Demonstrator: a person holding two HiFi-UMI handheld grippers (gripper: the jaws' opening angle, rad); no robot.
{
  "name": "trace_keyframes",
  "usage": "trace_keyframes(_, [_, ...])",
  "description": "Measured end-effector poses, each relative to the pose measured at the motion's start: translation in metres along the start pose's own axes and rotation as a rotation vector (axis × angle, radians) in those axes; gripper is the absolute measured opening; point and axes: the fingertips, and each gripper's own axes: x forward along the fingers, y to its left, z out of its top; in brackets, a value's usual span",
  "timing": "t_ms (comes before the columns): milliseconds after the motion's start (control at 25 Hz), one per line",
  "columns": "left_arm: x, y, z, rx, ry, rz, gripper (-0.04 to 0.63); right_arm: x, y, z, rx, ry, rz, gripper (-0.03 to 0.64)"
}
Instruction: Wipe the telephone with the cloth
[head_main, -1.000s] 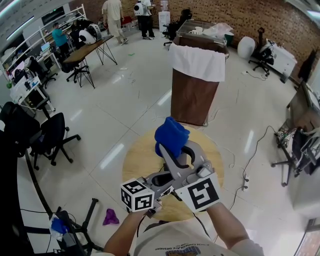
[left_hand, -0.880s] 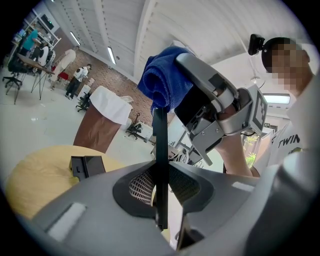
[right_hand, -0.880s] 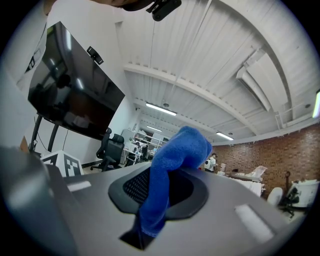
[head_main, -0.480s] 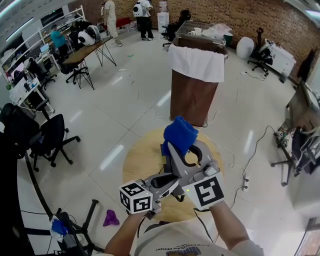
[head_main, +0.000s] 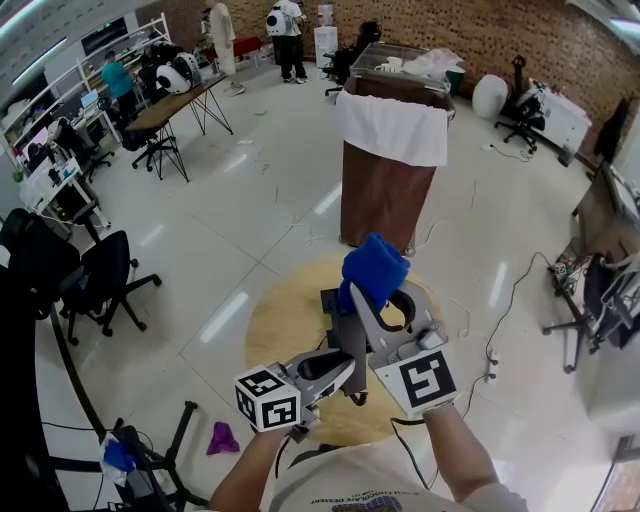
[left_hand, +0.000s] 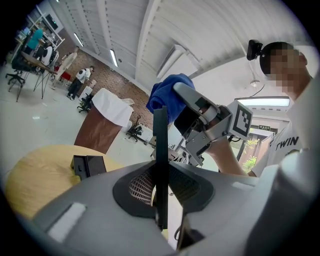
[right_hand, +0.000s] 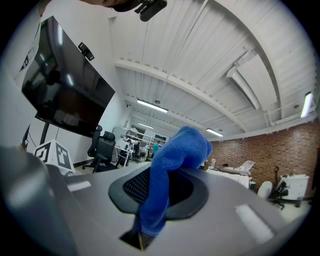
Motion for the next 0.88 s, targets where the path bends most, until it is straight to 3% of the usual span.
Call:
trace_keyframes(320, [-0.004,-0.001,0.001,-0.003,-0.019,0.001,0.061,-0.004,-0.006,-0.003,0.006,0.007,-0.017,0.061])
trace_keyframes(600, [-0.013,0.000,0.014,-0.100,-0.115,-0.062,0.061,-0.009,-0.009,-0.012,0.032,0.014,-0.033,0.061])
trace_keyframes(880, [-0.020,0.001,0.028,-0.111,-0.152,-0.053,0.061,-0.014,0.006,-0.023,0.048,0.042,-0.002,0.061])
